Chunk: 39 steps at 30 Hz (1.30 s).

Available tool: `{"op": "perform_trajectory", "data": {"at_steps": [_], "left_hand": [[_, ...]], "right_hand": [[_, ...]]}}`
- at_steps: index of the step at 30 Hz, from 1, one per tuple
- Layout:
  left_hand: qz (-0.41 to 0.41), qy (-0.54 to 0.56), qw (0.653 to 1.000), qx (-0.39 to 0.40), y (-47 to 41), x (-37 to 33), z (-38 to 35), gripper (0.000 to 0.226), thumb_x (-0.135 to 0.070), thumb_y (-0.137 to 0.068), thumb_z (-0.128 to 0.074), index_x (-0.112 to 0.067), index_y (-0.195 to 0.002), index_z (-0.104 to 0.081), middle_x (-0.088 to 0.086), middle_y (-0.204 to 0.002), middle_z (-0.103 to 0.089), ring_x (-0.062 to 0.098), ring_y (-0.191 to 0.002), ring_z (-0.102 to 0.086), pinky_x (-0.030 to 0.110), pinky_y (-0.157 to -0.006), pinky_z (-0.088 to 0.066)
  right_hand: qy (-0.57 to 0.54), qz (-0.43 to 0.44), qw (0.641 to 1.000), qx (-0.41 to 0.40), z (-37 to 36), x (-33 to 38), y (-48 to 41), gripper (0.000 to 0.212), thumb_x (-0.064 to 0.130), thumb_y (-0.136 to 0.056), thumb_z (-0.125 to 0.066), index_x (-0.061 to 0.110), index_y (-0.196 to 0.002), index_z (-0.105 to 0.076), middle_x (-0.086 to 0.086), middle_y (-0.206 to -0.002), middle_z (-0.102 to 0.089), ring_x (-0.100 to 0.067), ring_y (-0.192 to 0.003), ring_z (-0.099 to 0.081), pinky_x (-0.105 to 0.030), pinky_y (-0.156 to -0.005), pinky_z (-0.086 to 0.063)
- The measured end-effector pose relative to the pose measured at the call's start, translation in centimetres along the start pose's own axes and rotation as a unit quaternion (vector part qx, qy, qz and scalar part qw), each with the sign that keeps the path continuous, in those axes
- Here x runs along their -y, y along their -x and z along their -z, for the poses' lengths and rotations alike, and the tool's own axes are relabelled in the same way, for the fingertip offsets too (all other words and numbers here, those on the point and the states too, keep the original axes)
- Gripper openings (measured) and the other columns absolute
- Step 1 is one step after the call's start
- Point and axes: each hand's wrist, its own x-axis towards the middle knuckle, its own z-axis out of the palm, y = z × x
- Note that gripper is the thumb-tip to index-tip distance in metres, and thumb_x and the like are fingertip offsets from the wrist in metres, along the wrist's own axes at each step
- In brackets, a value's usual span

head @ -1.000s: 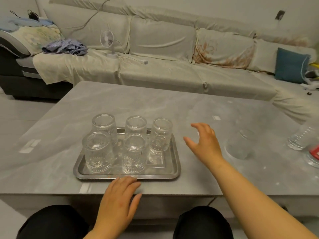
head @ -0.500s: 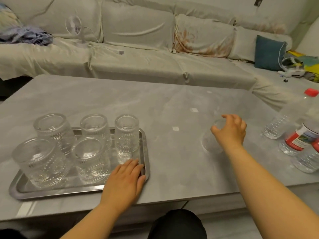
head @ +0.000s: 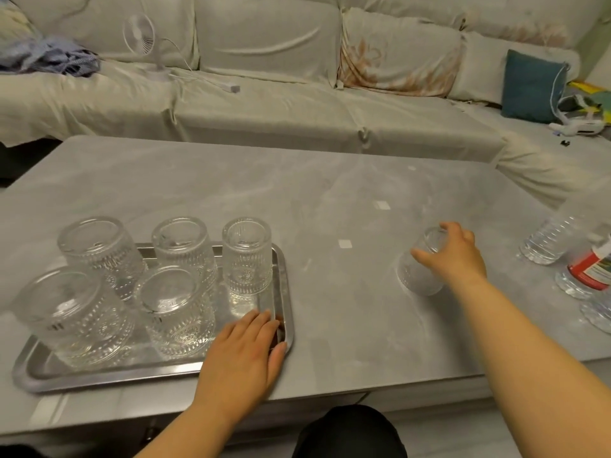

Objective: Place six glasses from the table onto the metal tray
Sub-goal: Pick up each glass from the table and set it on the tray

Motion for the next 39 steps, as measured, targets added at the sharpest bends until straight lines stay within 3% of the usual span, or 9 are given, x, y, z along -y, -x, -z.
{"op": "perform_trajectory", "data": {"at_steps": [8, 11, 14, 17, 24, 26, 28, 33, 39], "left_hand": [[-0.025, 0.009, 0.999, 0.045, 1.2, -0.2, 2.0, 0.029, -0.042, -0.069, -0.062, -0.017, -0.08, -0.072, -0.005, -0.081, -0.076, 0.012, -0.081, -0.071, 0.026, -0.06, -0.057], [-0.019, 0.053, 0.998, -0.011, 3.1, 0.4, 2.7, 0.037, -0.043, -0.084, -0.042, -0.019, -0.087, -0.07, -0.004, -0.091, -0.075, 0.013, -0.09, -0.069, 0.027, -0.072, -0.055], [-0.01, 0.094, 0.995, -0.043, 6.0, 1.8, 3.6, 0.064, -0.048, -0.093, -0.012, -0.017, -0.094, -0.067, 0.001, -0.101, -0.072, 0.016, -0.107, -0.06, 0.021, -0.102, -0.026], [0.038, 0.115, 0.989, -0.083, 8.6, 4.6, 4.7, 0.067, -0.052, -0.092, -0.012, -0.014, -0.097, -0.066, 0.005, -0.103, -0.071, 0.011, -0.11, -0.045, 0.015, -0.107, -0.009], [0.221, 0.133, 0.96, -0.109, 12.1, 11.2, 5.9, 0.07, -0.062, -0.086, -0.023, -0.006, -0.093, -0.063, 0.016, -0.1, -0.068, 0.036, -0.093, -0.064, 0.052, -0.082, -0.047], [0.275, 0.142, 0.943, -0.124, 12.2, 12.5, 5.7, 0.049, -0.045, -0.078, -0.058, -0.002, -0.101, -0.058, 0.022, -0.107, -0.064, 0.042, -0.098, -0.06, 0.056, -0.085, -0.045], [0.31, 0.151, 0.933, -0.108, 11.8, 13.5, 5.4, 0.066, -0.026, -0.065, -0.078, -0.001, -0.118, -0.048, 0.024, -0.123, -0.055, 0.043, -0.112, -0.051, 0.056, -0.096, -0.037], [0.327, 0.146, 0.93, -0.085, 11.1, 14.8, 4.6, 0.096, -0.038, -0.062, -0.078, -0.006, -0.136, -0.027, 0.019, -0.141, -0.04, 0.036, -0.128, -0.038, 0.051, -0.107, -0.028], [0.312, 0.112, 0.941, -0.07, 10.8, 16.3, 4.6, 0.092, -0.049, -0.065, -0.071, -0.01, -0.136, -0.028, 0.014, -0.142, -0.041, 0.033, -0.127, -0.041, 0.048, -0.106, -0.03]], "right_hand": [[-0.105, 0.122, 0.987, 0.006, -0.2, 2.3, 6.4, 0.067, 0.022, -0.07, -0.073, 0.018, -0.127, -0.039, -0.009, -0.137, -0.037, -0.031, -0.119, -0.045, -0.041, -0.095, -0.04], [-0.142, 0.177, 0.973, 0.048, -0.1, 4.8, 8.9, 0.067, 0.022, -0.068, -0.075, 0.019, -0.125, -0.04, -0.005, -0.131, -0.039, -0.02, -0.11, -0.047, -0.031, -0.087, -0.041], [-0.146, 0.241, 0.955, 0.095, -0.7, 7.8, 11.3, 0.069, 0.024, -0.067, -0.075, 0.021, -0.125, -0.038, 0.002, -0.123, -0.039, -0.009, -0.1, -0.042, -0.026, -0.083, -0.037], [-0.154, 0.288, 0.937, 0.123, -1.7, 10.6, 13.4, 0.069, 0.024, -0.066, -0.076, 0.022, -0.125, -0.039, 0.003, -0.124, -0.04, -0.009, -0.099, -0.043, -0.025, -0.082, -0.037], [-0.094, 0.323, 0.927, 0.167, -4.0, 13.9, 15.9, 0.07, 0.026, -0.067, -0.074, 0.023, -0.127, -0.036, 0.0, -0.133, -0.039, -0.016, -0.112, -0.046, -0.027, -0.088, -0.041], [-0.075, 0.322, 0.926, 0.181, -4.7, 14.2, 16.4, 0.071, 0.027, -0.068, -0.073, 0.024, -0.128, -0.035, 0.0, -0.135, -0.038, -0.019, -0.117, -0.045, -0.03, -0.091, -0.041], [-0.059, 0.322, 0.925, 0.196, -5.4, 14.5, 16.7, 0.073, 0.028, -0.069, -0.073, 0.024, -0.13, -0.033, 0.0, -0.137, -0.037, -0.02, -0.12, -0.044, -0.03, -0.092, -0.042], [-0.022, 0.327, 0.922, 0.205, -6.9, 14.9, 16.9, 0.075, 0.029, -0.069, -0.072, 0.024, -0.132, -0.031, 0.0, -0.141, -0.035, -0.02, -0.123, -0.041, -0.032, -0.095, -0.04], [-0.021, 0.326, 0.925, 0.193, -8.0, 15.3, 16.5, 0.075, 0.032, -0.068, -0.072, 0.022, -0.13, -0.031, -0.001, -0.139, -0.036, -0.019, -0.124, -0.04, -0.029, -0.093, -0.038]]}}
